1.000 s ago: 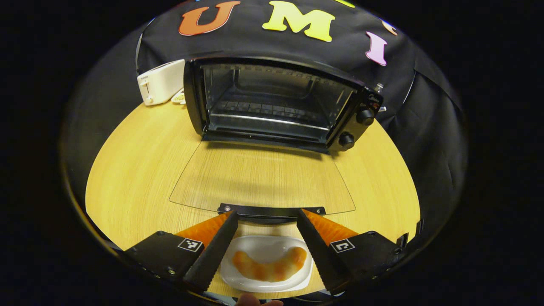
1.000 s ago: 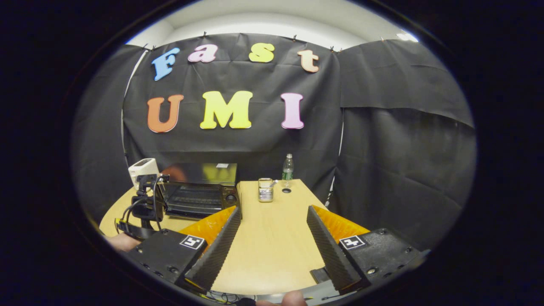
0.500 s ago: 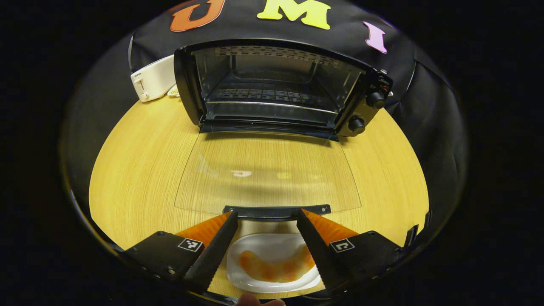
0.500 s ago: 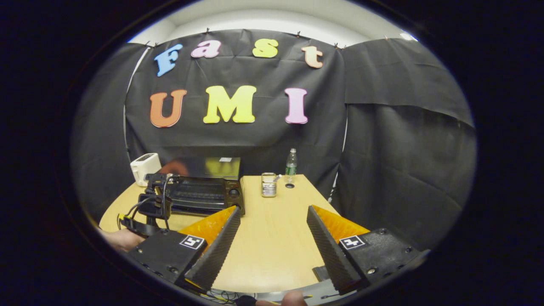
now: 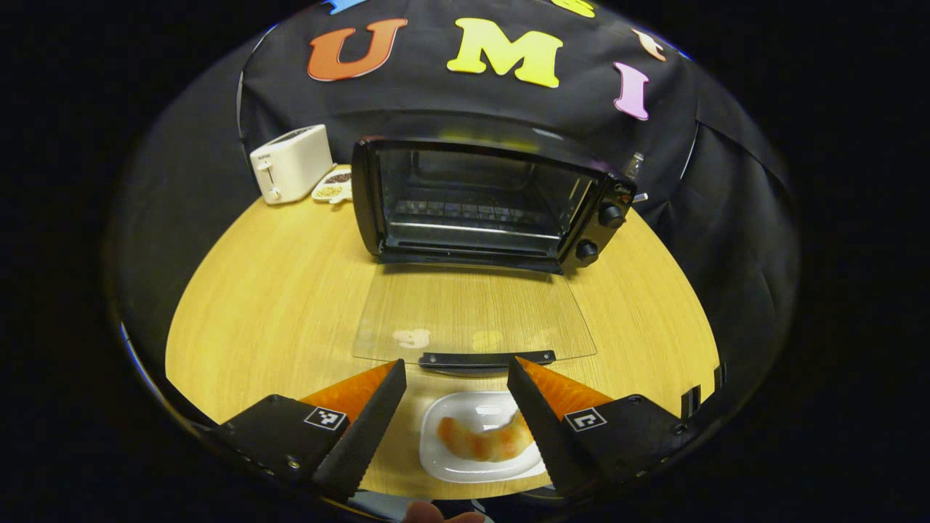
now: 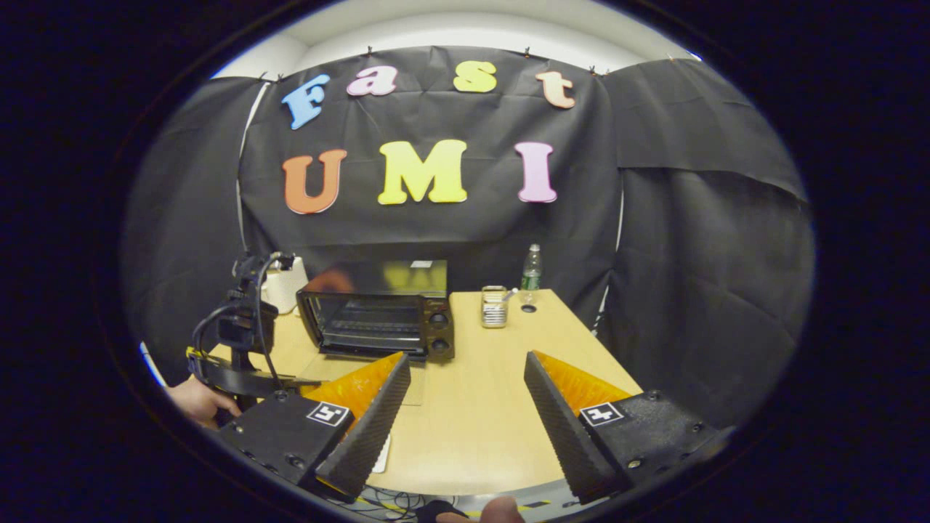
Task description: Open the electric oven with the left hand, put the food in, and close the electric oven.
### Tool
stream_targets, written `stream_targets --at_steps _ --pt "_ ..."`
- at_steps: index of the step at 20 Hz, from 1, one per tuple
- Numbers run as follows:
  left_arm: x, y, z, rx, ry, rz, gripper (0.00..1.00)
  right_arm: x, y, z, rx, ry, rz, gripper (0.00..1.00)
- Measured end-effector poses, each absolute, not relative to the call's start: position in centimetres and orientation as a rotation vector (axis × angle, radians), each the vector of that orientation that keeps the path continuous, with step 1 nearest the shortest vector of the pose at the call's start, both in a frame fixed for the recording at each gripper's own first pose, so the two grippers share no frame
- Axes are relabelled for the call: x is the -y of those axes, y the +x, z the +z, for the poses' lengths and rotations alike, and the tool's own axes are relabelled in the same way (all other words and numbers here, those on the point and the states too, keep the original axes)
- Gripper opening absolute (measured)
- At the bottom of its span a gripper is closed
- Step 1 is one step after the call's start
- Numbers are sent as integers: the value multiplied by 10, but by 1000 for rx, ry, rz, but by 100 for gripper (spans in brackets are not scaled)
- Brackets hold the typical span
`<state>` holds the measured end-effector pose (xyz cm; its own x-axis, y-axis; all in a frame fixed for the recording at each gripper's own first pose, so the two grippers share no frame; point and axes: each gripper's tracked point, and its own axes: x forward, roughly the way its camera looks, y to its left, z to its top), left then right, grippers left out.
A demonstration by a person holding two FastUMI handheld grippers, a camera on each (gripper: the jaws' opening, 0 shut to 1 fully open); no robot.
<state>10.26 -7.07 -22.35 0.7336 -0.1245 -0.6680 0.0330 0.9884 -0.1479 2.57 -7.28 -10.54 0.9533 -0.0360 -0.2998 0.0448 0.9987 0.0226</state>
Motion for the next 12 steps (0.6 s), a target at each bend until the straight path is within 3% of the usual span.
stream_targets --at_steps 6,12 --pt "-1 51 -174 -629 -147 16 93 8 19 -147 -392 79 99 100" --pt "-50 10 -151 -586 -185 114 93 -39 11 -217 -561 174 143 99"
